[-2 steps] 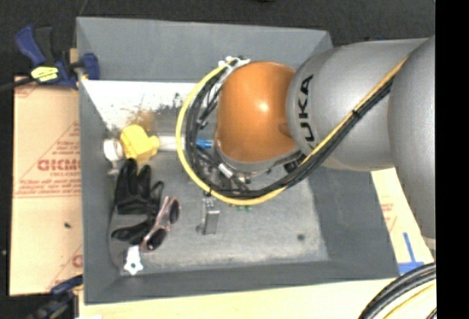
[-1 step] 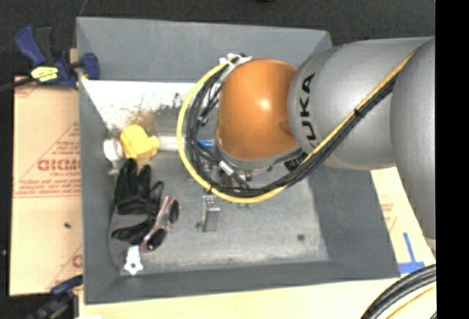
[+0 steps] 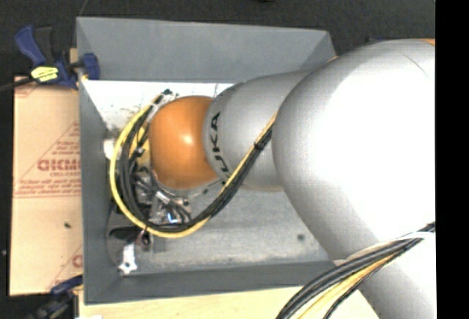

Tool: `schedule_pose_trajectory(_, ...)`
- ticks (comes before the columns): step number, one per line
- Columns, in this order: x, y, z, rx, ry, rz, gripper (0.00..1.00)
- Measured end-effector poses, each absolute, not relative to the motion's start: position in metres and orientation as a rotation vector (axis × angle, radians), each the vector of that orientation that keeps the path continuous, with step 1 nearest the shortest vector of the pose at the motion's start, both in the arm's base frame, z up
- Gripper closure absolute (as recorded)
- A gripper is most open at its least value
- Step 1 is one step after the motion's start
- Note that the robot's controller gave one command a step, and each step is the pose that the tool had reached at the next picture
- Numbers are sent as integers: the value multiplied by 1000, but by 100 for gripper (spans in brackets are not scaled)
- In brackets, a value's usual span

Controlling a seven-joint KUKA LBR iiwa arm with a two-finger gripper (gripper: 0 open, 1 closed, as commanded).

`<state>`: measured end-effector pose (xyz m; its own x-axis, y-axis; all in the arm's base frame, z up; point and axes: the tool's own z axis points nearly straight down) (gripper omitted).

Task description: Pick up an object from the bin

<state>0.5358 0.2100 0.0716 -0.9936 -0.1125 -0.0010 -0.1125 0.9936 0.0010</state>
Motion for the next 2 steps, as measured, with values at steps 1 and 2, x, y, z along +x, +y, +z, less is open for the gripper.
schedule_pose_trajectory(1,525,202,143,-492,3093,4,0)
schedule_pose_trajectory(2,523,198,99,-866,3025,1,0)
